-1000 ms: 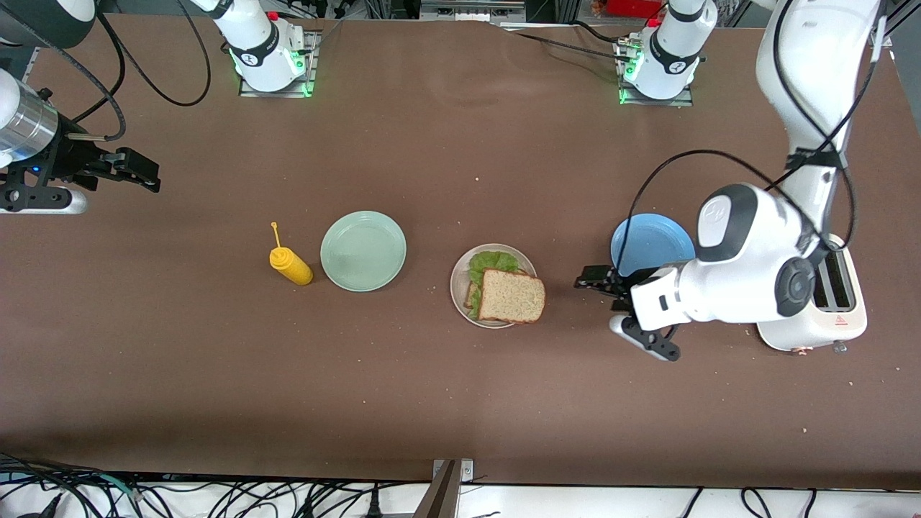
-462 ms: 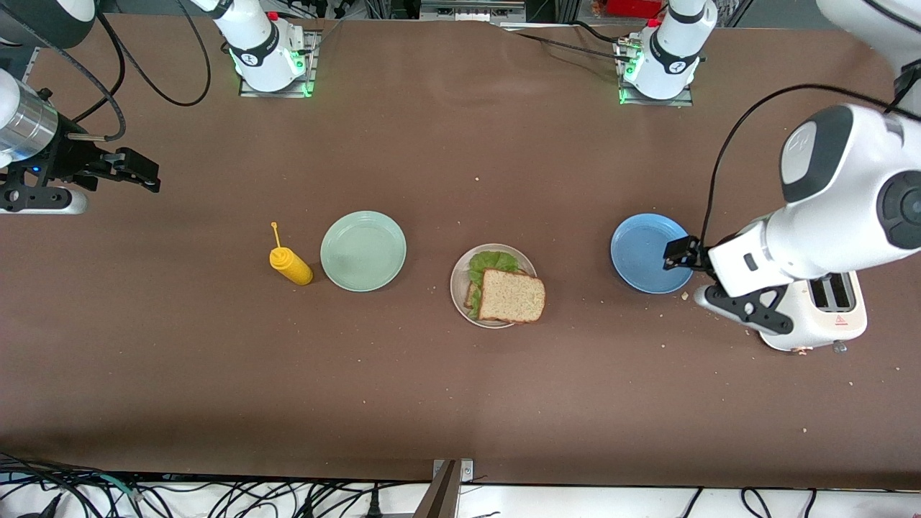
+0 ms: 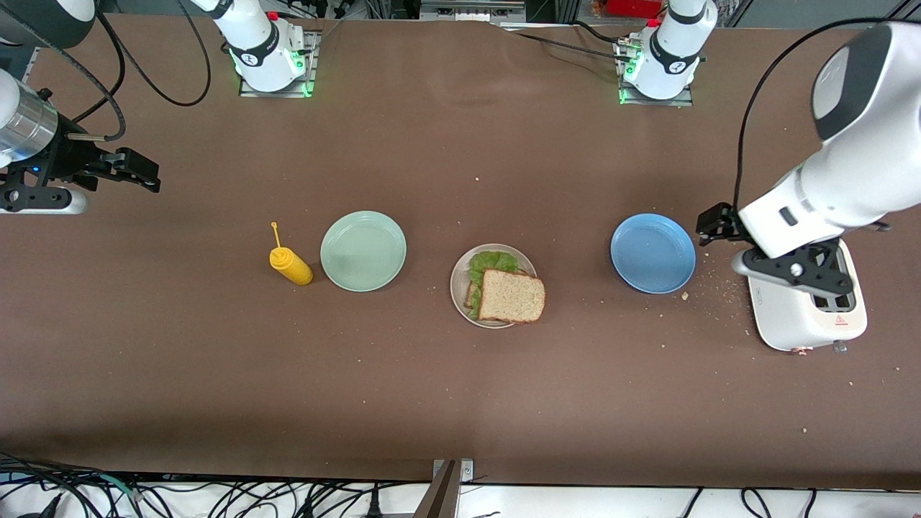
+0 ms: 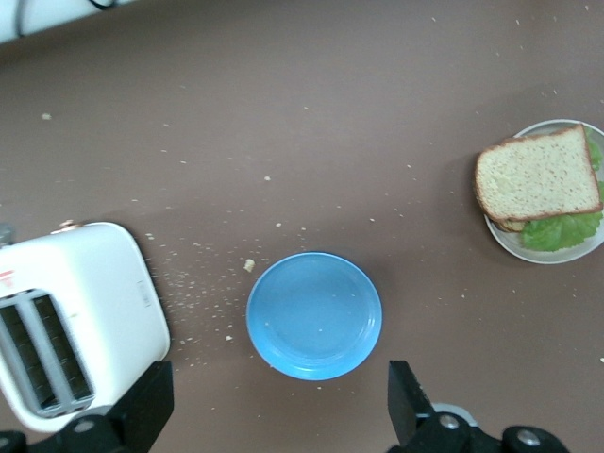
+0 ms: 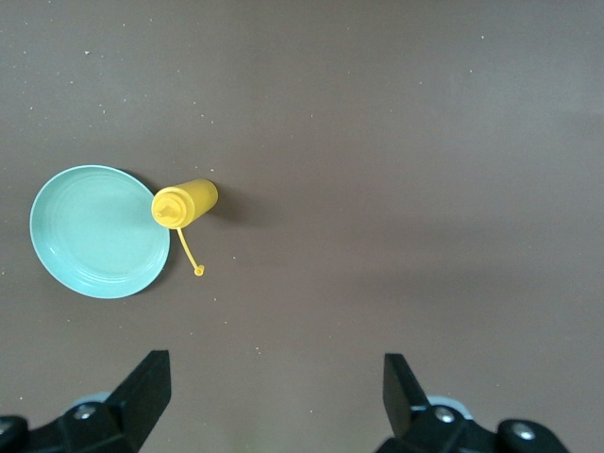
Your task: Make sandwich in beige plate with both arms
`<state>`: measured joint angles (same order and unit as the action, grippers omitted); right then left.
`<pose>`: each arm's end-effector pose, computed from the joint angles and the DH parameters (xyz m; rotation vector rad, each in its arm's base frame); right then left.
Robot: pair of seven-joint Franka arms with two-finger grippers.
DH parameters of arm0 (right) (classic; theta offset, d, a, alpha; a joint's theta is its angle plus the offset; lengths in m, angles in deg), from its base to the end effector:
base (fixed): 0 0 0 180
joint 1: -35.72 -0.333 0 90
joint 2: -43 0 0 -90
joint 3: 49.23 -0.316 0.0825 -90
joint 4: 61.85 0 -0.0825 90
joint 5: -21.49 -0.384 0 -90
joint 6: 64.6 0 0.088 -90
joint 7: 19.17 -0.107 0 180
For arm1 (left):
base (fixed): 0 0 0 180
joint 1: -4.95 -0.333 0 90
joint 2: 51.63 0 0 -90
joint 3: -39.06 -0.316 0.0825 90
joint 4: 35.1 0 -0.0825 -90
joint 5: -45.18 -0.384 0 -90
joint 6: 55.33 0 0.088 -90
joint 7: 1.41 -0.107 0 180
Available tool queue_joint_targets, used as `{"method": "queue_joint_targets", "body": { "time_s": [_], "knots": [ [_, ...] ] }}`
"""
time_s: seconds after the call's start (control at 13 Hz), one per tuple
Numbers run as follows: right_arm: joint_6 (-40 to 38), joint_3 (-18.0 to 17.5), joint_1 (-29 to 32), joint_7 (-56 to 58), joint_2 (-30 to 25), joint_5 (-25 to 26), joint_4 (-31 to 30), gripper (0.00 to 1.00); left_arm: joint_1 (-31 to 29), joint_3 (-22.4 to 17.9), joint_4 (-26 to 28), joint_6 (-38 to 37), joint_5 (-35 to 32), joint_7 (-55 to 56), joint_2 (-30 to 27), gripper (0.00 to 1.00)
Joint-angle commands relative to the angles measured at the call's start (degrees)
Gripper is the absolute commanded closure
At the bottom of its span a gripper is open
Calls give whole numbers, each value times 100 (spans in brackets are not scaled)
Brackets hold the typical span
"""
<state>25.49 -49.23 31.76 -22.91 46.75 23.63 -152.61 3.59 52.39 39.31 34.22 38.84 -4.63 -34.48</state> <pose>0.5707 0.0355 0.5816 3.0970 0.0083 -0.1154 0.6335 -0.0986 0.5768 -3.0714 0.3964 0.0376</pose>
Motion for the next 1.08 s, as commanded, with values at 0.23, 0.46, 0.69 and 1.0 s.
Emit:
{"method": "queue_joint_targets", "body": {
  "time_s": [0.23,0.46,0.69,1.0],
  "knots": [
    [-9,9,9,32,-33,-100,23,0,372,-796,1364,403,810,199,-1388,0],
    [-9,9,9,40,-33,-91,23,0,443,-902,1628,476,810,234,-1678,0],
    [-9,9,9,40,-33,-91,23,0,452,-929,1911,423,784,225,-1935,0],
    [-9,9,9,49,-33,-91,23,0,417,-912,1850,388,564,252,-1865,0]
  ]
}}
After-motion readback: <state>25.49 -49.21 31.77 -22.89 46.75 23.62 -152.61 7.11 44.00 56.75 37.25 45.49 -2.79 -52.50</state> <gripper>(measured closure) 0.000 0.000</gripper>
